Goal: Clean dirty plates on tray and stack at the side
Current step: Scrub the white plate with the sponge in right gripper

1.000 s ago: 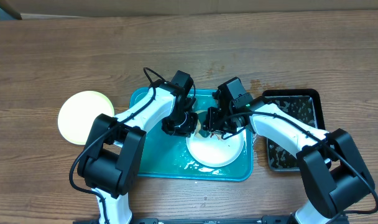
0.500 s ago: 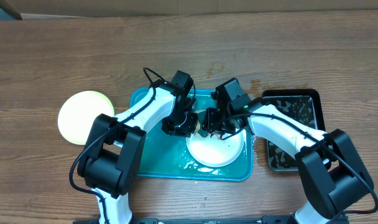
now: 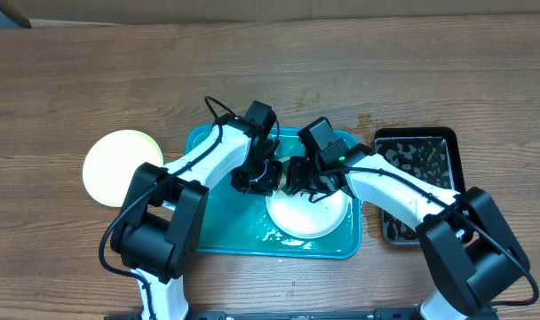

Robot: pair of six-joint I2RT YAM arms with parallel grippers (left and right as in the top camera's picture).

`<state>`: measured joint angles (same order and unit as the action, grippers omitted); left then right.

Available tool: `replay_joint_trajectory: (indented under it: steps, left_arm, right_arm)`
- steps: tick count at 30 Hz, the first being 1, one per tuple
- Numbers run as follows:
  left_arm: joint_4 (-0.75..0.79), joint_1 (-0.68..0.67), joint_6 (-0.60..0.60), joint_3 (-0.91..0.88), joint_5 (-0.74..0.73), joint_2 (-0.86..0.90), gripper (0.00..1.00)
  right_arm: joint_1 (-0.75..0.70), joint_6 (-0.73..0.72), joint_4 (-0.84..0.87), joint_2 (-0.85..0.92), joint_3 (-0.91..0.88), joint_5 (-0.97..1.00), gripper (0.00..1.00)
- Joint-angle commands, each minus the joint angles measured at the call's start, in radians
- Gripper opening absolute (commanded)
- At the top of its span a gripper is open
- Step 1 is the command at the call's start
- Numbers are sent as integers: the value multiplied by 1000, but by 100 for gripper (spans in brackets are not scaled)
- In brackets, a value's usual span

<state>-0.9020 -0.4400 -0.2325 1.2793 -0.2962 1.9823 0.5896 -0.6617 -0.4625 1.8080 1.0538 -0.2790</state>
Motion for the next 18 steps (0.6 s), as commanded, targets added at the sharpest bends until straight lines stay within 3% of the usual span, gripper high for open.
replay_joint_trajectory:
  steps: [1,10,14,18]
  left_arm:
    - [-2,-6,-11,-1,41,2,4]
    - [-3,-6,-11,-1,41,2,4]
    - [-13,-6,-11,-1,41,2,4]
    - [-19,-5,-19,-1,46,2,4]
  right_arm:
    - [0,-24,9,27,-6,31,4]
    - [11,-58,0,109,-6,50,4]
    - [-3,-220,-135,119,-6,196,4]
    - [-36,-229,-227,119,-6,235,4]
